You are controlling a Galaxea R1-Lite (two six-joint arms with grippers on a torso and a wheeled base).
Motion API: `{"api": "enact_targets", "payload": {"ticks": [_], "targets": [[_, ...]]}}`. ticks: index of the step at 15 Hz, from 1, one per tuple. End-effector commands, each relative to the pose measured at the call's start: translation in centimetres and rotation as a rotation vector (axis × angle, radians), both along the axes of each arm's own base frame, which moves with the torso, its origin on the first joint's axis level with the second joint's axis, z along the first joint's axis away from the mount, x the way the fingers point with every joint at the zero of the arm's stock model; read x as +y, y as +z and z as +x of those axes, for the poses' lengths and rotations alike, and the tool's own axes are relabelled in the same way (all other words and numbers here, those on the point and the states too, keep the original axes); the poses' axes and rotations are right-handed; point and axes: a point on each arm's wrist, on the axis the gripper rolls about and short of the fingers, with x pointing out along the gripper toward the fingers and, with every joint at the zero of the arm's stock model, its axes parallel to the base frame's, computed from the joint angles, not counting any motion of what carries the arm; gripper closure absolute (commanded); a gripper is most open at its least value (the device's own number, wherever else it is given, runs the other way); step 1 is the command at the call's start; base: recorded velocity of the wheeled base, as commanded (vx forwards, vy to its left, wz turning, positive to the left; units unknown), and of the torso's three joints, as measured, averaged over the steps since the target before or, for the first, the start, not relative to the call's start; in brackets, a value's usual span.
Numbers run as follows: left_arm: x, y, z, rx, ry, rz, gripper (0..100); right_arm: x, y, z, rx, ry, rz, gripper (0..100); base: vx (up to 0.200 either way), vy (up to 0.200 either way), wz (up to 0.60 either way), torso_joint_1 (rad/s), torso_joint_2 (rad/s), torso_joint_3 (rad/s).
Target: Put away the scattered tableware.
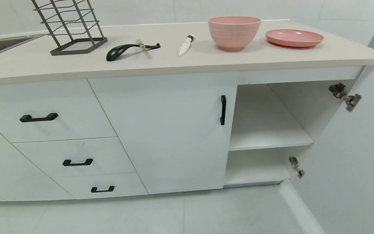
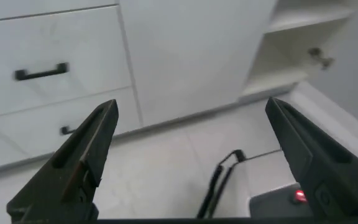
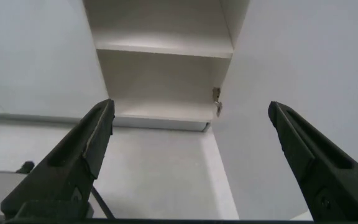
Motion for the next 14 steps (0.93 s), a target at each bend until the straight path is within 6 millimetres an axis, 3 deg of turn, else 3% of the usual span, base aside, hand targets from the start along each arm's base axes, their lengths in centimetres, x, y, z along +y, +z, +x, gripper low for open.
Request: {"api": "enact_targets", "payload": {"ticks": [1,3,11,14], "targets": [[-0.07,-0.45,-0.81,-0.11,0.123,0.052,0,-0.01,-0.11,-0.05,-0.003,-0.004,0.014,0,0.0,0.0,0.0,0.0,0.0,0.0],[0.12,-0.85,-0.79,-0.067,0.205,0.061,0,-0.01,-0.13,-0.06,-0.001,-0.004,0.051,0,0.0,0.0,0.0,0.0,0.0,0.0],[0.13,-0.82,-0.8,-0.062,0.21,0.032,0,-0.05,-0.14,-0.06,0.002,-0.02,0.083,0,0.0,0.0,0.0,0.0,0.0,0.0],[0.14,-0.87,-0.79,-0.06,0.209,0.031,0,-0.05,-0.14,-0.06,0.002,-0.022,0.083,0,0.0,0.0,-0.4,0.002,0.0,0.002]]}}
